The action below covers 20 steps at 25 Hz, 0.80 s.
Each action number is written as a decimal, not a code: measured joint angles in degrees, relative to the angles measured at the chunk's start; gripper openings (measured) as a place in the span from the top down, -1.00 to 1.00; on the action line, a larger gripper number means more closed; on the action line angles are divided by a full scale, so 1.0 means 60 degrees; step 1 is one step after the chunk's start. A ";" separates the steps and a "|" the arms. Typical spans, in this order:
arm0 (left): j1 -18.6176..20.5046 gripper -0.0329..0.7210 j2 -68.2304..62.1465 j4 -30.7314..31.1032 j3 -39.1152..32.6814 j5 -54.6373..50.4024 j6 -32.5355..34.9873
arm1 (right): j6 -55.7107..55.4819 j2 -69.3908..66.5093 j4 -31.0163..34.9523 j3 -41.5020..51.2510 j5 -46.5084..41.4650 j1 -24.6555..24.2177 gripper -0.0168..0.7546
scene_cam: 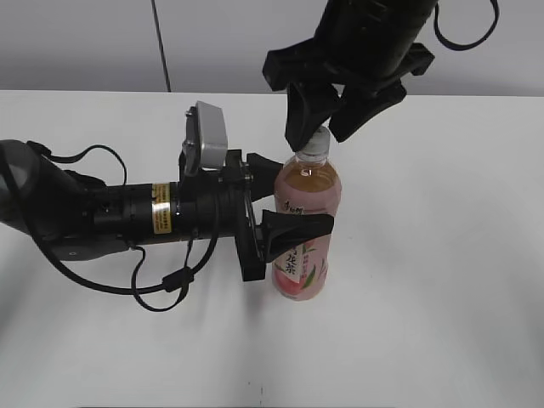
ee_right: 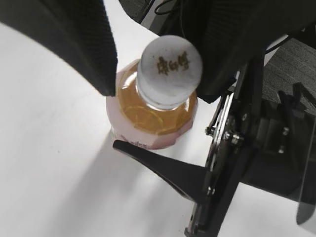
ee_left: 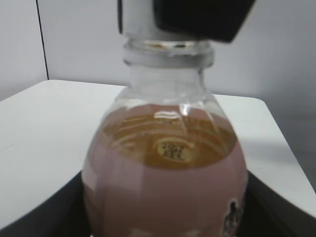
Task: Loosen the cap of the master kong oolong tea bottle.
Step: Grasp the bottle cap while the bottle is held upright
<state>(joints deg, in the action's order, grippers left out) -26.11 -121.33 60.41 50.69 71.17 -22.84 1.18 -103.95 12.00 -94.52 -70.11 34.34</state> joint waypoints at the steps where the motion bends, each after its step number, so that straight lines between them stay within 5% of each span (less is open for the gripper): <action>1: 0.0000 -0.32 0.0000 0.0000 0.0000 0.0000 -0.0009 | 0.0000 0.0000 0.0000 -0.0087 0.0000 0.0000 -0.12; 20: 0.0000 -0.32 0.0000 0.0000 0.0000 -0.0010 -0.0009 | 0.0000 0.0000 0.0196 -0.0219 0.0000 0.0000 -0.02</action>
<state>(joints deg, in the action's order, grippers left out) -26.11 -121.33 60.41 50.69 71.11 -22.89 1.18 -103.95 13.17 -95.83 -70.11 34.34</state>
